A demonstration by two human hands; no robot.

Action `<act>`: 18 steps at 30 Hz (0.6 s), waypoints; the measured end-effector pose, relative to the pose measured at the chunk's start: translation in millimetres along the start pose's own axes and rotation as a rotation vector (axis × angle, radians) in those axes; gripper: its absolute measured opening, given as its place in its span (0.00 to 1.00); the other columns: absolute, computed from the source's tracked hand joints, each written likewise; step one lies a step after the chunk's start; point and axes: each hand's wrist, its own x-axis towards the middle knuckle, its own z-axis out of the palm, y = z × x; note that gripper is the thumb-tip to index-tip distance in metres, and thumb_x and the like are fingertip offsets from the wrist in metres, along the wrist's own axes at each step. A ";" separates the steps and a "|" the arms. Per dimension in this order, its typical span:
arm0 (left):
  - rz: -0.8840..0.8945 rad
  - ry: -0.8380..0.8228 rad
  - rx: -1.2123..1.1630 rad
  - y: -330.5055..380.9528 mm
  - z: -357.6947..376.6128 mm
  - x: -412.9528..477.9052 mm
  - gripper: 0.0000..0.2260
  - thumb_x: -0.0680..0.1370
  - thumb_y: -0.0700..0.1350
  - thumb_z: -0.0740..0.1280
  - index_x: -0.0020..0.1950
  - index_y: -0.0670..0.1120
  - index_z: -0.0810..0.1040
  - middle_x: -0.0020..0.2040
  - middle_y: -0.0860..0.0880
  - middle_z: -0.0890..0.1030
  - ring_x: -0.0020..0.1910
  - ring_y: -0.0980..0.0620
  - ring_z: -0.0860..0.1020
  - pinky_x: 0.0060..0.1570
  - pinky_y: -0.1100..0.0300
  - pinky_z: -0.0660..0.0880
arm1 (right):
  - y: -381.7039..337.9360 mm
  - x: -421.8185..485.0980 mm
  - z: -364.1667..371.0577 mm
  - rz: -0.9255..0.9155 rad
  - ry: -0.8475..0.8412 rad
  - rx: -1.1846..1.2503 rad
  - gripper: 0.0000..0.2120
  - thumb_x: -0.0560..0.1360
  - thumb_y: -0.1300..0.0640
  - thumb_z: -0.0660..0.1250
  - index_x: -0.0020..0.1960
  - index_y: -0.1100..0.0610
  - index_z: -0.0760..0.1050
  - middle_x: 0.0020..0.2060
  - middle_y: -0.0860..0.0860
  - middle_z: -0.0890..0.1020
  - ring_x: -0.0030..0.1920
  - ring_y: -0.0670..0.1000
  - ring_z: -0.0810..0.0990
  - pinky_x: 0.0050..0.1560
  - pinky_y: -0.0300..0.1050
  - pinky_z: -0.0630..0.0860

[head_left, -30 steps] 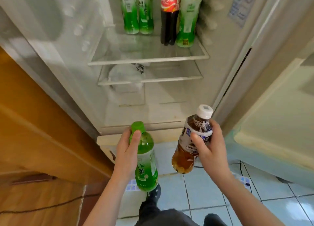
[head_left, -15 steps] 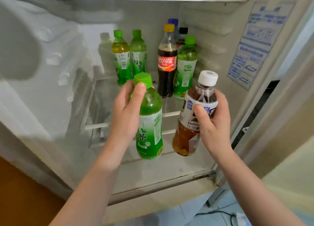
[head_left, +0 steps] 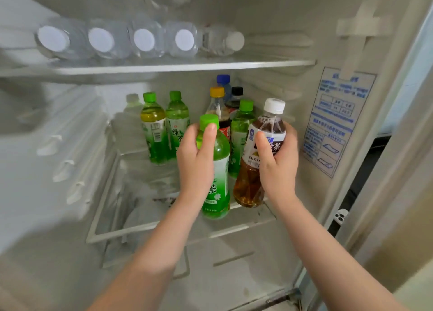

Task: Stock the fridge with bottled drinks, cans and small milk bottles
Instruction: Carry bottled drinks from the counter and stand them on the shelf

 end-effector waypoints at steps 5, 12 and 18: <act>0.013 0.005 0.090 -15.6 12.5 10.0 0.07 0.79 0.53 0.61 0.43 0.55 0.73 0.41 0.50 0.78 0.41 0.52 0.77 0.42 0.54 0.74 | 16.4 3.6 11.1 0.047 -0.097 -0.098 0.28 0.69 0.36 0.63 0.65 0.47 0.67 0.51 0.37 0.75 0.51 0.35 0.74 0.53 0.40 0.72; 0.004 0.037 0.105 -32.5 22.6 22.4 0.07 0.78 0.57 0.60 0.45 0.57 0.74 0.42 0.53 0.80 0.43 0.54 0.78 0.46 0.55 0.76 | 30.2 -2.8 24.1 0.042 -0.105 -0.140 0.33 0.69 0.34 0.59 0.68 0.50 0.65 0.59 0.46 0.76 0.60 0.46 0.74 0.60 0.47 0.72; 0.056 0.035 0.144 -44.3 28.2 29.3 0.17 0.76 0.61 0.57 0.50 0.49 0.75 0.44 0.50 0.78 0.44 0.52 0.76 0.46 0.55 0.74 | 42.3 1.5 32.0 0.009 -0.054 -0.145 0.31 0.72 0.36 0.58 0.68 0.53 0.65 0.59 0.48 0.76 0.59 0.48 0.74 0.60 0.52 0.72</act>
